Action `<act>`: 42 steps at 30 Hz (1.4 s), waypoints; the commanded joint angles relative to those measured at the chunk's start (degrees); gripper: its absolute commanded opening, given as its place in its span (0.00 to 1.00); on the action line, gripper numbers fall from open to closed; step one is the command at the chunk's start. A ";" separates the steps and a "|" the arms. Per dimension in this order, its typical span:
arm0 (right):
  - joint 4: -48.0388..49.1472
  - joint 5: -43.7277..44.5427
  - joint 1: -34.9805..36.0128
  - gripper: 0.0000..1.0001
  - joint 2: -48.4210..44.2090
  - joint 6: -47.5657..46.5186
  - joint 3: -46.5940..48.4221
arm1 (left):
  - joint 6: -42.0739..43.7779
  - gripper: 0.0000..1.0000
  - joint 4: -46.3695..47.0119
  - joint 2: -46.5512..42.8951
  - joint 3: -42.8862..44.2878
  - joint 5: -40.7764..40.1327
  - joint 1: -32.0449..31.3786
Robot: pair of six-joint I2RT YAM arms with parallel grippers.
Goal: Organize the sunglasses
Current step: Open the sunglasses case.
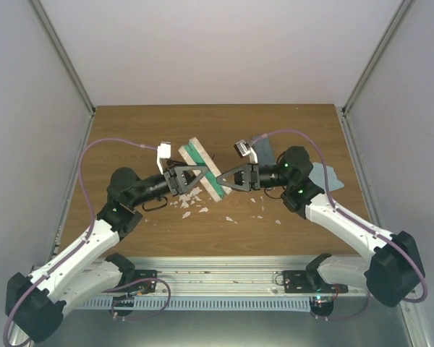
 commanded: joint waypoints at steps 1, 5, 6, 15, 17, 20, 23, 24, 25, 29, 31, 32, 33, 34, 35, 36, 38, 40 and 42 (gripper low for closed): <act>7.38 2.32 -4.04 0.53 -4.80 12.59 -0.84 | 12.13 0.54 -5.14 -0.66 2.86 -0.99 0.51; 10.68 3.95 -4.42 0.52 -6.27 16.41 -1.58 | 14.77 0.54 -6.94 -0.48 4.31 -1.61 0.80; 10.62 4.09 -4.38 0.52 -6.58 16.76 -1.24 | 15.40 0.54 -7.25 -0.21 4.79 -1.65 0.81; 10.85 5.66 -4.43 0.51 -8.33 19.33 0.77 | 20.94 0.58 -10.27 1.80 7.62 -1.49 0.82; 11.01 5.76 -4.42 0.51 -8.08 19.69 0.69 | 21.85 0.61 -11.20 1.65 7.65 -2.15 0.81; 10.89 6.04 -4.54 0.51 -7.53 18.82 0.58 | 22.25 0.71 -13.59 1.12 7.69 -4.07 0.80; 10.11 6.22 -4.52 0.51 -7.11 17.57 -0.18 | 22.15 0.78 -16.25 -0.22 7.15 -7.45 0.85; 9.99 6.44 -4.50 0.51 -7.16 17.49 -0.61 | 22.18 0.80 -17.11 -0.73 6.82 -8.59 0.88; 10.08 6.70 -4.57 0.51 -7.18 17.52 -1.03 | 22.27 0.82 -17.93 -1.28 6.49 -9.93 0.90; 6.32 7.48 -4.82 0.51 -7.35 14.41 -1.05 | 22.48 0.89 -19.95 -3.20 5.24 -11.74 0.99; 1.15 8.27 -5.03 0.51 -7.37 9.78 -0.35 | 22.79 0.93 -21.02 -3.81 5.21 -12.36 0.99; -1.83 8.86 -5.09 0.51 -7.31 7.05 0.13 | 23.04 0.94 -21.77 -4.22 5.29 -12.86 0.99; -5.03 9.59 -5.21 0.51 -7.19 4.47 0.37 | 23.37 0.96 -22.75 -4.45 5.46 -13.67 0.98; -8.30 10.43 -5.40 0.51 -7.06 1.34 0.44 | 23.66 0.98 -23.83 -4.59 5.70 -14.58 0.99; -11.48 11.72 -5.63 0.52 -6.89 -1.81 0.33 | 23.73 0.99 -25.61 -4.63 6.04 -15.84 0.99; -14.69 12.88 -5.89 0.52 -6.52 -5.01 0.04 | 23.73 0.99 -28.62 -4.56 6.46 -18.12 0.95; -20.23 14.72 -6.60 0.54 -5.02 -11.56 -0.81 | 23.88 0.99 -32.38 -4.07 7.00 -20.75 1.07; -21.43 14.72 -7.84 0.54 -3.25 -15.55 -3.49 | 24.13 0.99 -34.69 -3.55 6.64 -22.13 1.06; -20.71 13.84 -9.19 0.54 -1.41 -18.43 -6.74 | 24.29 0.99 -35.55 -3.10 5.74 -22.36 1.12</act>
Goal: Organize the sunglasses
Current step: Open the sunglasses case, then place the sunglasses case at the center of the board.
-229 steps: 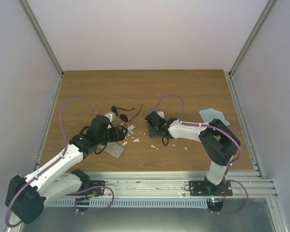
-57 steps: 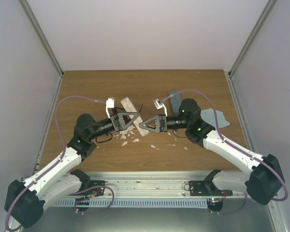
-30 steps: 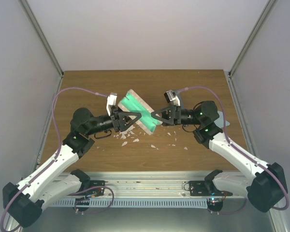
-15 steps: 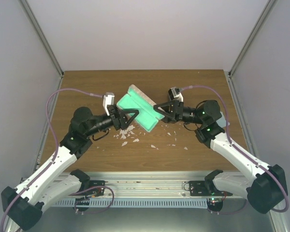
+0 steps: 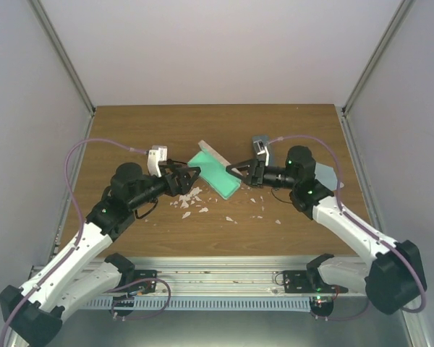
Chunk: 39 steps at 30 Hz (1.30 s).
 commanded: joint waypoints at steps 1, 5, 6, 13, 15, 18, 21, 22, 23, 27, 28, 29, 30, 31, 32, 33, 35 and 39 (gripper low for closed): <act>-5.49 1.12 -3.19 0.54 4.01 -13.42 -5.49 | 1.27 0.99 -4.57 0.72 -0.84 -4.40 0.42; -6.06 1.56 -4.61 0.55 8.66 -19.85 -8.42 | -0.02 0.99 -4.31 1.27 -2.92 -4.47 0.42; -5.88 1.46 -4.94 0.55 9.89 -20.98 -8.67 | -0.40 0.99 -3.90 1.26 -3.55 -4.30 0.42; 0.09 -1.33 -6.98 0.62 18.28 -25.12 -10.50 | -1.88 0.99 -3.36 1.66 -5.49 -3.79 0.42; 2.50 -2.35 -7.47 0.63 20.80 -25.63 -10.90 | -1.97 0.99 -3.89 2.01 -5.48 -3.82 0.38; 5.68 -3.04 -7.89 0.67 23.48 -26.53 -11.56 | -1.83 0.99 -3.94 2.59 -5.52 -2.86 0.42; 7.54 -3.13 -7.90 0.73 24.56 -26.85 -12.44 | -1.72 0.99 -3.96 3.11 -5.52 -2.25 0.42; 8.08 -2.94 -7.91 0.75 24.72 -26.76 -12.78 | -1.71 0.99 -4.01 3.19 -5.52 -2.21 0.40; 8.45 -2.97 -7.94 0.78 24.83 -26.79 -13.09 | -1.71 0.99 -4.02 3.30 -5.55 -2.25 0.42; 8.59 -2.12 -7.90 0.91 25.00 -27.51 -13.70 | -1.29 0.99 -3.55 3.99 -5.72 -2.06 0.42; 8.39 -1.83 -7.94 0.92 24.88 -27.86 -13.71 | -1.17 0.99 -3.47 4.16 -5.69 -1.89 0.42; 8.19 -1.76 -7.94 0.93 24.81 -28.11 -13.63 | -0.96 0.99 -3.45 4.41 -5.59 -1.73 0.42; 7.81 -1.56 -7.95 0.94 24.75 -28.36 -13.50 | -0.81 0.99 -3.53 4.61 -5.46 -1.74 0.40; 7.22 -1.27 -7.88 0.96 24.69 -28.66 -13.26 | -0.62 0.99 -3.60 4.76 -5.27 -1.80 0.42; 6.75 -0.99 -7.94 0.97 24.65 -28.99 -13.08 | -0.59 0.99 -3.65 5.05 -5.14 -1.81 0.42; 6.21 -0.70 -7.95 0.98 24.60 -29.36 -12.95 | -0.57 0.99 -3.74 5.31 -5.07 -1.87 0.40; 4.56 0.58 -7.91 0.99 24.23 -30.26 -12.61 | -0.48 0.99 -3.87 5.84 -4.92 -2.02 0.42; 0.60 3.95 -7.94 1.00 24.19 -32.58 -11.65 | -0.53 0.99 -3.94 6.98 -4.86 -1.96 0.42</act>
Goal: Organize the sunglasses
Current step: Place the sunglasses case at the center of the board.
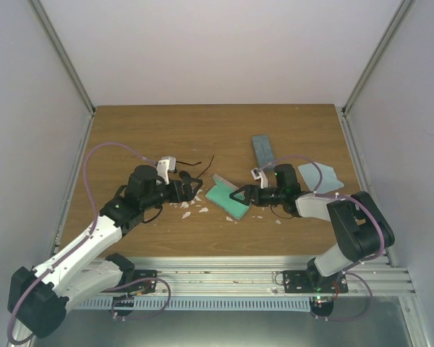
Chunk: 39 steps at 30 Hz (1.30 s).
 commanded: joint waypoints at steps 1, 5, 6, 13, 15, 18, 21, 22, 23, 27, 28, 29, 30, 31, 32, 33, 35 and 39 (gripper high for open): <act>-4.10 4.58 -0.52 1.00 -0.02 -4.29 1.79 | 0.91 0.99 1.29 0.91 0.15 0.25 0.40; -7.01 7.68 -0.56 1.00 0.29 -5.98 2.66 | 1.11 0.99 1.13 1.77 0.22 0.27 0.40; -7.39 8.30 -0.48 1.00 0.21 -6.33 2.68 | 1.08 0.99 1.14 1.87 0.23 0.23 0.40; -11.80 15.06 -0.51 1.00 -1.54 -8.80 3.12 | 1.37 0.99 1.05 2.63 0.37 0.22 0.40; -13.42 17.33 -0.49 1.00 -2.76 -9.25 3.31 | 1.37 0.99 0.86 2.81 0.39 0.16 0.40; -16.48 21.68 -0.32 1.00 -6.61 -9.45 3.62 | 1.62 0.99 0.50 2.80 0.47 -0.08 0.40; -21.87 28.17 0.90 1.00 -12.97 -9.81 4.76 | 1.94 0.99 -0.08 2.66 0.58 -0.89 0.40; -23.62 30.27 1.71 1.00 -15.25 -10.21 5.30 | 1.97 0.99 -0.29 2.63 0.54 -1.31 0.40; -25.35 32.13 2.67 1.00 -17.70 -10.49 5.97 | 2.02 0.99 -0.55 2.54 0.52 -1.76 0.40; -28.82 35.69 8.65 0.94 -24.98 -10.47 8.03 | 2.92 0.99 -0.49 2.66 0.30 -2.73 0.36; -28.99 35.76 10.36 0.88 -26.16 -10.19 8.33 | 3.09 0.99 -0.73 2.70 0.42 -3.56 0.44; -29.24 35.84 12.35 0.85 -26.43 -9.87 8.75 | 3.11 0.99 -1.27 2.62 0.57 -4.95 0.48; -29.59 35.86 14.30 0.82 -26.18 -9.44 9.14 | 2.88 0.99 -2.01 2.53 0.75 -6.74 0.49; -29.68 35.90 16.10 0.79 -25.40 -8.91 9.27 | 2.20 0.99 -2.87 2.34 0.96 -8.94 0.49; -29.43 36.00 17.89 0.75 -24.48 -8.30 9.23 | 1.12 0.99 -4.00 2.07 1.12 -11.62 0.49; -28.79 36.18 19.43 0.70 -23.06 -7.65 8.94 | -0.31 0.99 -4.93 1.95 1.10 -13.86 0.49; -27.75 36.23 22.61 0.61 -19.38 -6.96 8.61 | -2.43 0.99 -5.65 1.62 0.76 -16.72 0.46; -26.55 39.12 28.78 0.51 -11.25 -6.15 9.52 | -4.48 0.99 -4.57 1.43 -0.91 -16.18 0.48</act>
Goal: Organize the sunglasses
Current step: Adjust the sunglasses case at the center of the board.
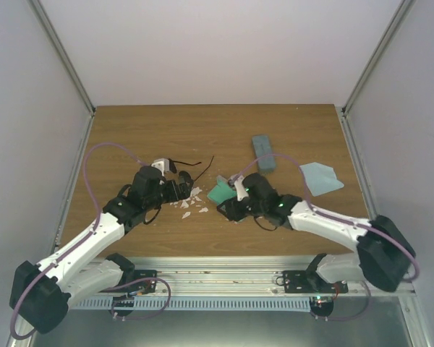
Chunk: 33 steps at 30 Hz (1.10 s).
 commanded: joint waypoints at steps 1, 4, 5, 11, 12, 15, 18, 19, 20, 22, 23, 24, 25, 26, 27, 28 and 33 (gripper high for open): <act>0.08 4.01 5.41 0.51 7.42 1.70 0.73 | -3.21 0.99 1.16 -1.08 -1.30 -3.70 0.34; -0.03 4.37 6.06 0.50 12.97 3.26 1.55 | -3.79 0.99 1.40 -0.83 -2.12 -3.01 0.36; -0.15 4.54 6.15 0.49 14.62 3.66 1.77 | -3.97 0.99 1.29 -0.75 -2.33 -2.88 0.36; -2.82 12.40 6.12 0.49 20.15 7.18 2.69 | -4.34 0.99 1.26 -0.92 -3.24 -2.86 0.36; -3.08 13.58 6.09 0.49 20.49 7.58 2.94 | -4.34 0.99 1.35 -0.83 -3.30 -2.85 0.36; -3.46 18.04 6.07 0.54 21.87 8.09 3.92 | -4.37 0.99 1.49 -0.62 -3.29 -2.85 0.36; -4.23 22.70 6.02 0.56 24.14 9.03 5.68 | -4.41 0.99 1.60 -0.38 -3.23 -2.85 0.36; -5.02 24.43 5.99 0.56 24.91 9.51 6.69 | -4.38 0.99 1.54 -0.31 -3.08 -2.85 0.36; -5.64 25.90 5.98 0.57 25.61 10.11 7.34 | -4.43 0.99 1.38 -0.40 -3.10 -2.85 0.36; -6.13 28.35 5.97 0.58 26.48 10.67 8.25 | -4.42 0.99 1.27 -0.44 -3.11 -2.85 0.36; -6.12 29.31 5.78 0.59 26.72 10.90 8.52 | -4.39 0.99 1.06 -0.53 -3.11 -2.85 0.36; -5.91 29.96 5.55 0.61 27.05 10.98 8.86 | -4.37 0.99 0.94 -0.63 -3.27 -2.85 0.36; -5.81 30.31 5.35 0.62 27.45 10.84 9.20 | -4.44 0.99 0.92 -0.67 -3.33 -2.85 0.36; -5.59 30.43 5.03 0.62 27.90 10.60 9.62 | -4.43 0.99 0.89 -0.76 -3.37 -2.85 0.36; -5.37 30.43 4.71 0.63 28.37 10.38 10.09 | -4.45 0.99 0.83 -0.81 -3.48 -2.85 0.36; -5.20 30.53 4.39 0.63 28.77 10.24 10.55 | -4.53 0.99 0.81 -0.82 -3.40 -2.85 0.36; -2.88 29.51 3.06 0.63 29.69 8.68 12.03 | -4.47 0.99 0.64 -0.87 -3.20 -2.85 0.36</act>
